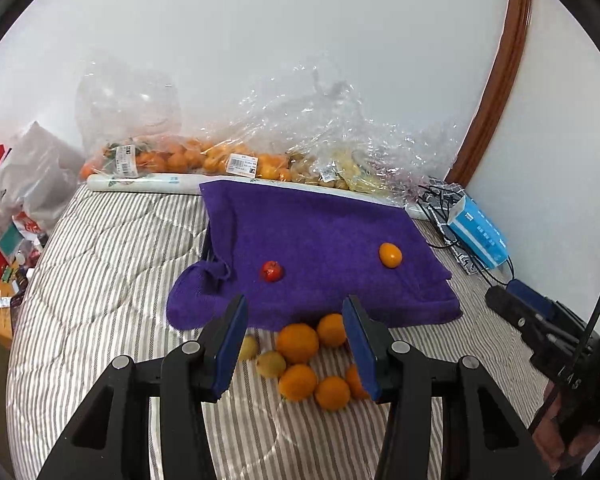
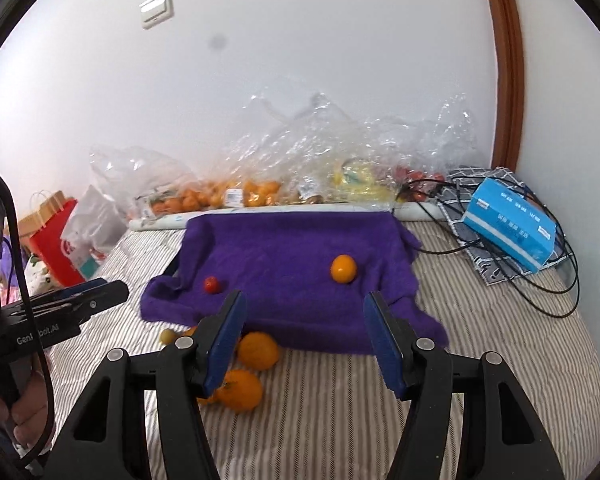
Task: Organize fruits
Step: 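Withdraw both tools from the towel toward the remaining fruit pile, then grasp the stemmed orange with the right tool while the left tool grasps a yellow-green fruit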
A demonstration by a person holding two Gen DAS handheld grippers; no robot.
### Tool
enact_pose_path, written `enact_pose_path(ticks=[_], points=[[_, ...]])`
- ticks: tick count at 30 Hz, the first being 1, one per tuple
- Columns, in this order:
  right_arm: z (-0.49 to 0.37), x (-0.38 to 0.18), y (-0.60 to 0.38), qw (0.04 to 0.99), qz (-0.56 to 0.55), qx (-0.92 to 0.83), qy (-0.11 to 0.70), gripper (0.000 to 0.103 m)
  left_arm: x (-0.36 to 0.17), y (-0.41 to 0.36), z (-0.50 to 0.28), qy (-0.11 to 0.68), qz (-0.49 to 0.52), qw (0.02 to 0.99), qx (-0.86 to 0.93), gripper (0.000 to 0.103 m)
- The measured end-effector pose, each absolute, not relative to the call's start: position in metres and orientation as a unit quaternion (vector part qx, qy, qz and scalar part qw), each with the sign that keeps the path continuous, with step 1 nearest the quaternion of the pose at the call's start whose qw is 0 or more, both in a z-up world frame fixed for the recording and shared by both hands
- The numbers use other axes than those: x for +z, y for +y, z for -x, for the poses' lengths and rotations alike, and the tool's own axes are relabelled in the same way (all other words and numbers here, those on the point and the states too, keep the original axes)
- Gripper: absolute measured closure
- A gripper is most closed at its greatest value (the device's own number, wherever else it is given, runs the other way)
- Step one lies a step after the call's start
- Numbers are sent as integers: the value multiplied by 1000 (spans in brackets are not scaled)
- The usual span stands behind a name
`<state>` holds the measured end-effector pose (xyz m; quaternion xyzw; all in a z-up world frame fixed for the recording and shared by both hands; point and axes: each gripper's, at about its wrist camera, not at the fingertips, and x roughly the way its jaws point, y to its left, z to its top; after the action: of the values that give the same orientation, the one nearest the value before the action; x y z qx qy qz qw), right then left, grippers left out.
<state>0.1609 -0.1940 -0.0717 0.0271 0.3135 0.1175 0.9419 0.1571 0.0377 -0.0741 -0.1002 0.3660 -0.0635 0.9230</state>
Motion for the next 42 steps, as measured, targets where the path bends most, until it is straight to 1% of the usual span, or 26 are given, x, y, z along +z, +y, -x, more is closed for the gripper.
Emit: enact_pose_path(ticks=[5,13,23,29,30,33,42], points=[[-150,-77,-186,938,-21,124,324,42,-74,43,-141,358,95,927,-54,56],[-135,-93,-181,938,-22,125,324,42,-94,53,-131,376,95,921,-34,55],[-137,-112,-175,933,-12,122,337,42,-113,65,-128,391,94,915,-23,45],[-144,-132,-172,925,-18,125,359,42,-131,75,-134,407,93,908,-16,45],[-146,-137,-170,923,-20,125,363,44,-133,76,-134,408,89,908,-15,45],[-149,-146,-162,916,-18,141,376,54,-139,79,-137,411,86,907,-11,45],[-152,-170,-128,903,25,178,391,58,-151,90,-142,424,100,900,-9,45]])
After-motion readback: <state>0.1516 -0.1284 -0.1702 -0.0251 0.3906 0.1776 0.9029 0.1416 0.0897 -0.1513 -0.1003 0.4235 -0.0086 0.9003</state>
